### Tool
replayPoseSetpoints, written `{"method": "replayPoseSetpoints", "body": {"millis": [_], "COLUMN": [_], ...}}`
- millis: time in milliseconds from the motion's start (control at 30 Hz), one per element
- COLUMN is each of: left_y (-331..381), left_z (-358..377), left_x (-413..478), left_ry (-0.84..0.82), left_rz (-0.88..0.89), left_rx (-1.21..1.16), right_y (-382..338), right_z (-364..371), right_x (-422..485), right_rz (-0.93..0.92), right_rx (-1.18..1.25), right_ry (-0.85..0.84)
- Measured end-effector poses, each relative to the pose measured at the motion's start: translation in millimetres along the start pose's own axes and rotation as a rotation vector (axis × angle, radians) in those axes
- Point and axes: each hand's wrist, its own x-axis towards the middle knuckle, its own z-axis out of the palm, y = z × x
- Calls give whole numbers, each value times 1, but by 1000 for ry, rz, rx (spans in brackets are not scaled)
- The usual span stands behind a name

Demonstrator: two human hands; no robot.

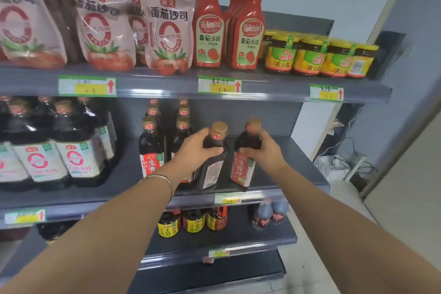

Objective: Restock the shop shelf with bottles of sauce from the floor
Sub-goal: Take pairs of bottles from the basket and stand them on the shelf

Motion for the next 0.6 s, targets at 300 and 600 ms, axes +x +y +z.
{"method": "replayPoseSetpoints", "body": {"millis": [300, 600], "left_y": [-29, -33], "left_z": [27, 39], "left_x": [77, 115], "left_ry": [68, 170], "left_rz": [-150, -244], "left_rx": [73, -52], "right_y": [37, 56], "right_z": [18, 45], "right_x": [108, 182], "right_rz": [8, -67], "right_rx": [61, 86], "right_ry": [-96, -290]}}
